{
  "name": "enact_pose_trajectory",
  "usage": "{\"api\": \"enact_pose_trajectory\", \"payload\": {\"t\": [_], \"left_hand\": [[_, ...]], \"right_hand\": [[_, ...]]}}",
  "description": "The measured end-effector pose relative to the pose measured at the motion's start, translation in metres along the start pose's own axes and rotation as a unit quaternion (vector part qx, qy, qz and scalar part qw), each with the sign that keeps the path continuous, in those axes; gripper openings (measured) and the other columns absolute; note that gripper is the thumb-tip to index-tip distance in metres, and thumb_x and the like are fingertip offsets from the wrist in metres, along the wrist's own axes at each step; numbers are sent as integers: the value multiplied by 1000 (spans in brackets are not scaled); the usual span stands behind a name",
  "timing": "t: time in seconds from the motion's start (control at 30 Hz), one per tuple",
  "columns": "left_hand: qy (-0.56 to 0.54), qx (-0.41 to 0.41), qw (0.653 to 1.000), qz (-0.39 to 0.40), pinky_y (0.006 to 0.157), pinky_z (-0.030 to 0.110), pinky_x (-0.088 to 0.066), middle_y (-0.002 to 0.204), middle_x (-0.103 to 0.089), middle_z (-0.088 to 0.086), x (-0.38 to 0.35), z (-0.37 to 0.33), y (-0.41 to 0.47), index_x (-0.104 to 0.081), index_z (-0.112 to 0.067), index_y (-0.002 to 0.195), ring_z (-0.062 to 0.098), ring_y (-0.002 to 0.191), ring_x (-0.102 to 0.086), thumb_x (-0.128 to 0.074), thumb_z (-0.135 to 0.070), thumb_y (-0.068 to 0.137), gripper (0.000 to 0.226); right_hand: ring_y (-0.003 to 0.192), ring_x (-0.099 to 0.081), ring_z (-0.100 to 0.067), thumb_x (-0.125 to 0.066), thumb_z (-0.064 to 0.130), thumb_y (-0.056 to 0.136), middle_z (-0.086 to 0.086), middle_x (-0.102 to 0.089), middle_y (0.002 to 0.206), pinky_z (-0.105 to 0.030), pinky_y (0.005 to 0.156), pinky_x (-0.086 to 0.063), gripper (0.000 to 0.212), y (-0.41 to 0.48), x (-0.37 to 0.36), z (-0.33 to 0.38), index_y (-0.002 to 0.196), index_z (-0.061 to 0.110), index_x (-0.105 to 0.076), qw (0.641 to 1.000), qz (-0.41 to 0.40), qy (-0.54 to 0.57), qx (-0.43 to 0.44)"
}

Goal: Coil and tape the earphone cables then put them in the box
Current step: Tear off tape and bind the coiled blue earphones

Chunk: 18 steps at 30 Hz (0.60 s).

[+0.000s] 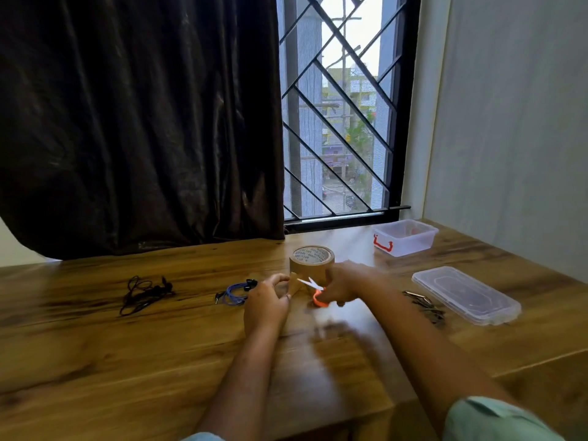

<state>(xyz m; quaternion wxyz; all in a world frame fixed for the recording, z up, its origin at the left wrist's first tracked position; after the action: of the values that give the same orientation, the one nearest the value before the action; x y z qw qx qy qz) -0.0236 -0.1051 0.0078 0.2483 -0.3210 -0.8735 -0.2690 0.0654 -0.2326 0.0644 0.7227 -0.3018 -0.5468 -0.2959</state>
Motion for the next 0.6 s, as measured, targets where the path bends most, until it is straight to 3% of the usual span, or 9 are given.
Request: {"api": "enact_pose_trajectory", "payload": {"t": [0.1,0.27,0.43,0.6], "left_hand": [[9,-16,1000,8,59,22,-50,93,-72,-8,-1,-1,-2,-62,-35,115,6,76,-63,-64,-8,84,41],[38,-34,999,4,64,26,-55,97,-71,-10,-1,-2,-6,-60,-37,117,5,82,-65,-63,-10,85,43],[35,-45,998,17,63,23,-54,100,-71,-9,-1,-3,-8,-59,-36,120,4,83,-64,-64,-12,85,42],[41,-67,996,43,65,23,-54,97,-72,-9,-1,-5,-10,-59,-37,120,4,83,-65,-69,-19,82,43]], "right_hand": [[73,-63,-16,-69,54,73,-4,-69,89,-26,69,-51,50,-9,-22,1,102,13,-66,996,52,64,-14],[83,-67,-19,-65,52,71,-5,-69,88,-31,79,-54,42,-16,-32,10,89,14,-67,994,1,105,-41],[84,-68,-19,-69,51,63,-5,-70,85,-34,83,-55,39,-13,-32,15,82,16,-65,989,7,138,-49],[83,-70,-18,-69,46,68,-5,-71,81,-33,84,-54,34,-9,-29,18,81,15,-64,986,7,157,-52]]}}
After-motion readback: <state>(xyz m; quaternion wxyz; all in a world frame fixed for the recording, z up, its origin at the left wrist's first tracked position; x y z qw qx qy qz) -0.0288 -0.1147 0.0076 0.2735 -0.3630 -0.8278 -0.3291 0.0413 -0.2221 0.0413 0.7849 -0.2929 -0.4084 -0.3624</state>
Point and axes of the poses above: each hand's wrist, its own y-axis towards the middle knuckle, its own x-axis out of the back of the hand, z = x × y, the point moved 2 cm from there along y, towards the middle knuckle
